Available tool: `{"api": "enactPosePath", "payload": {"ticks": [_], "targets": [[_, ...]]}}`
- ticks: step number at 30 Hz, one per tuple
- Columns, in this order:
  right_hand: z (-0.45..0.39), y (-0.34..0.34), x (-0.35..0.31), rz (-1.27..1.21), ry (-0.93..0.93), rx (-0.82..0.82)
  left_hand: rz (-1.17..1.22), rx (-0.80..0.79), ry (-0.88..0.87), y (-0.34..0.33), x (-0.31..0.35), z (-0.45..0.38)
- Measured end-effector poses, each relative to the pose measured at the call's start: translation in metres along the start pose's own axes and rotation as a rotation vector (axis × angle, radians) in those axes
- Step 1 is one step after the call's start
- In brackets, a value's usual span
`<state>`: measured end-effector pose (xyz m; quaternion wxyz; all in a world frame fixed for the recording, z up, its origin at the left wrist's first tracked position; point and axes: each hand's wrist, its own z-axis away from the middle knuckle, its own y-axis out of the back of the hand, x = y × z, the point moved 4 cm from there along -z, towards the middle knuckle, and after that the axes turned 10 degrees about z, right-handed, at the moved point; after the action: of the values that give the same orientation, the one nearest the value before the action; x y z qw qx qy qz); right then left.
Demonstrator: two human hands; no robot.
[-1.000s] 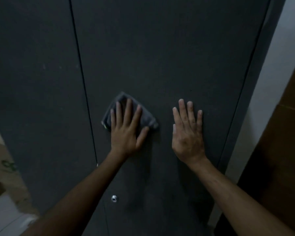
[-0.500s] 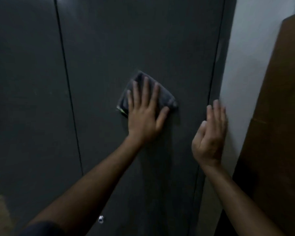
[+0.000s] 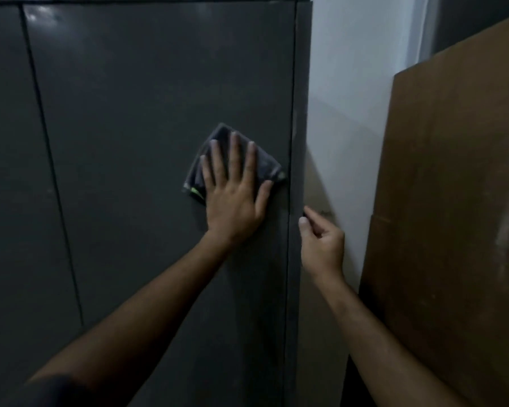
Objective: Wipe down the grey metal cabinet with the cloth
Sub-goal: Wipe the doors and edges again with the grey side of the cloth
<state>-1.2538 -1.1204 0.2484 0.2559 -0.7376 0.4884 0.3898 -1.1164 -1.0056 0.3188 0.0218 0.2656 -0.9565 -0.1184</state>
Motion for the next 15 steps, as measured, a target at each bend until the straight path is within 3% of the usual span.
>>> {"api": "enactPosePath", "payload": {"ticks": [3,7,9,11,15], "targets": [[-0.008,0.005,0.001,-0.175,-0.136,-0.038,0.007,-0.175,-0.373,-0.026,0.033,0.051],[-0.011,-0.002,-0.002,-0.223,-0.175,-0.041,-0.084,-0.329,-0.727,-0.018,-0.02,0.141],[-0.013,-0.003,-0.005,-0.258,-0.187,-0.057,-0.065,-0.306,-0.692,-0.003,-0.043,0.123],[-0.012,-0.002,-0.005,-0.276,-0.21,-0.094,-0.034,-0.213,-0.529,0.01,-0.042,0.067],[-0.02,0.005,-0.003,-0.356,-0.335,-0.16,0.034,-0.028,-0.153,0.014,0.023,-0.068]]}}
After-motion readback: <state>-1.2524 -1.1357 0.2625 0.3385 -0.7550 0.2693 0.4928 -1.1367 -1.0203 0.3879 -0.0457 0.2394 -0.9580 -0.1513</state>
